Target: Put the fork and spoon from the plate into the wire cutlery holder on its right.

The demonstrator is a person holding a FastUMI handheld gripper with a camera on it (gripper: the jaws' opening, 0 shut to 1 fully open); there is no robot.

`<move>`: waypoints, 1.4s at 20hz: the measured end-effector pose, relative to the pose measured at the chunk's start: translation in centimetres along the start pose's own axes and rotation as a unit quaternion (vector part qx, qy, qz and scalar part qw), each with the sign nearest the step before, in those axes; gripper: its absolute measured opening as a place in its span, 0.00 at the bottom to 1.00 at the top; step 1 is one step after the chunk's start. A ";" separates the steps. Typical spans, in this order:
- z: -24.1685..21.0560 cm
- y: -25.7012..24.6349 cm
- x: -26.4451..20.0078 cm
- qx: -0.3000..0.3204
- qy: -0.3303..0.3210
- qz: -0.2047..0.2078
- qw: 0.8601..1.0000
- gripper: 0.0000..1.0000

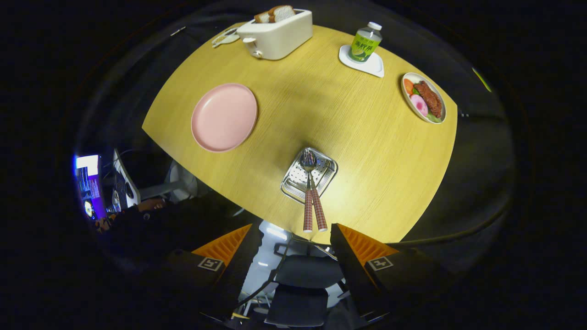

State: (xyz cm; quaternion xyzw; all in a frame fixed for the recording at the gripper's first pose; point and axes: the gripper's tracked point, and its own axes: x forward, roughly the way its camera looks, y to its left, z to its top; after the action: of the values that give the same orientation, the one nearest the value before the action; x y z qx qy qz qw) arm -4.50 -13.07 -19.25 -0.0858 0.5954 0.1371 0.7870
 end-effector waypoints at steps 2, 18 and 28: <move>0.9 0.0 -1.0 0.023 -0.058 -0.009 0.998 0.98; 7.9 0.9 -10.9 0.118 -0.436 -0.098 0.887 0.98; 8.7 3.1 -18.4 0.128 -0.576 -0.120 0.798 0.98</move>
State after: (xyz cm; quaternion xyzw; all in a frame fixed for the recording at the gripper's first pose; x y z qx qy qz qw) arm -2.20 -9.60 0.95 0.0399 0.0289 -0.0115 0.9987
